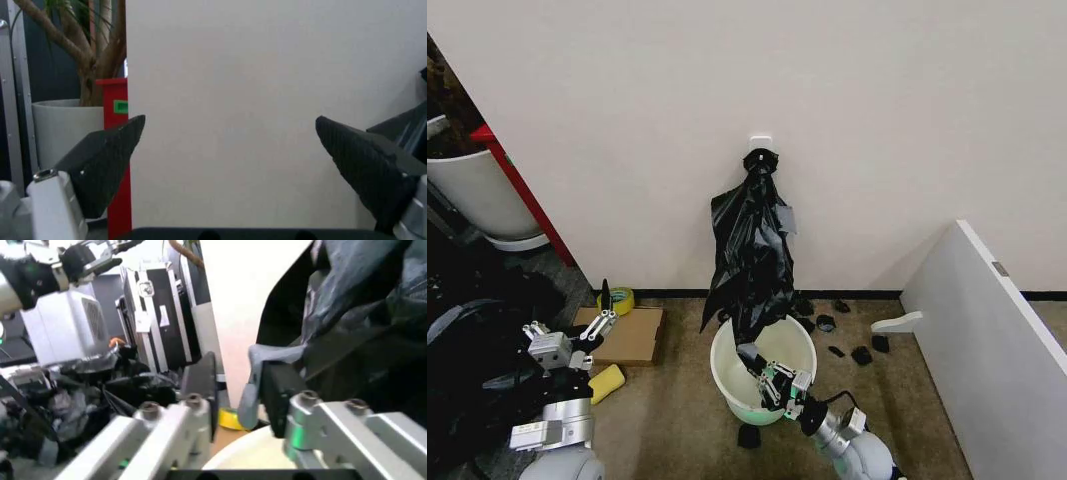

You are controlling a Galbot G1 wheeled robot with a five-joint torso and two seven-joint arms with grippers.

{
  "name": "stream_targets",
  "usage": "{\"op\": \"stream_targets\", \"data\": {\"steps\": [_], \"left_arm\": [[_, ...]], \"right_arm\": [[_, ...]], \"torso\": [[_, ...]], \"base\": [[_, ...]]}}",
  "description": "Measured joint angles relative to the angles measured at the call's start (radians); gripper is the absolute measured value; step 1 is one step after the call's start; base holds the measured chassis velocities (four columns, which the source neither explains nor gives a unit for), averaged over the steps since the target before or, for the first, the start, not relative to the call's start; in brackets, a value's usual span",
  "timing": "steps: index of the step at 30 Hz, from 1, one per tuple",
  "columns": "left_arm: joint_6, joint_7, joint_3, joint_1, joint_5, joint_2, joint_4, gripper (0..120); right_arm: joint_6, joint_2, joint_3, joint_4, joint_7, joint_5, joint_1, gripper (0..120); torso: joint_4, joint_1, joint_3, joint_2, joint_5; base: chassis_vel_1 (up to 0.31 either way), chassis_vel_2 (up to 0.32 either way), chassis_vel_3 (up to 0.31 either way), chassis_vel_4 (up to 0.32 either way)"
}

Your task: Place the garbage bag over the trash bin.

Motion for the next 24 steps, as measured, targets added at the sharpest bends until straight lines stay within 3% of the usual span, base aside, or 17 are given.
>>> {"op": "stream_targets", "data": {"steps": [3,6,7,9,13,18,20,24], "left_arm": [[0.001,0.001,0.002,-0.003,0.000,0.001,0.004,100],[0.003,0.003,0.007,-0.008,0.002,0.002,0.011,100],[0.003,0.004,0.008,-0.010,0.002,0.002,0.014,100],[0.003,0.004,0.008,-0.010,0.002,0.002,0.015,100],[0.008,0.005,0.010,-0.020,0.003,0.004,0.024,100],[0.013,0.005,0.011,-0.027,0.003,0.004,0.030,100],[0.013,0.005,0.012,-0.032,0.003,0.005,0.037,100],[0.013,0.006,0.007,-0.041,0.001,0.016,0.049,100]], "right_arm": [[0.024,-0.005,0.007,0.008,0.051,-0.071,-0.010,28],[0.031,-0.025,0.017,0.028,0.262,-0.210,-0.031,41],[0.009,-0.036,0.010,0.049,0.393,-0.250,-0.041,49],[0.000,-0.039,0.007,0.057,0.429,-0.259,-0.044,50],[-0.123,-0.077,-0.051,0.161,0.700,-0.208,-0.074,69],[-0.186,-0.102,-0.113,0.238,0.744,-0.092,-0.099,82],[-0.202,-0.112,-0.160,0.280,0.731,-0.057,-0.119,94],[-0.098,-0.103,-0.152,0.260,0.552,-0.211,-0.130,100]], "torso": [[0.0000,0.000,0.000,0.000,0.0002],[0.0000,0.000,0.000,0.000,-0.0001],[-0.0001,0.000,0.000,0.000,0.0000],[-0.0001,0.000,0.000,0.000,-0.0001],[0.0000,0.000,0.000,0.000,-0.0001],[0.0000,0.000,0.000,0.000,-0.0003],[0.0000,0.000,0.000,0.000,0.0000],[0.0001,0.000,0.000,0.000,-0.0001]], "base": [[0.000,0.000,0.000,0.000],[0.000,0.000,0.000,0.000],[0.000,0.000,0.000,0.000],[0.000,0.000,0.000,0.000],[0.000,0.000,0.000,0.000],[0.000,0.000,0.000,0.000],[0.000,0.000,0.000,0.000],[0.000,0.000,0.000,0.000]]}}
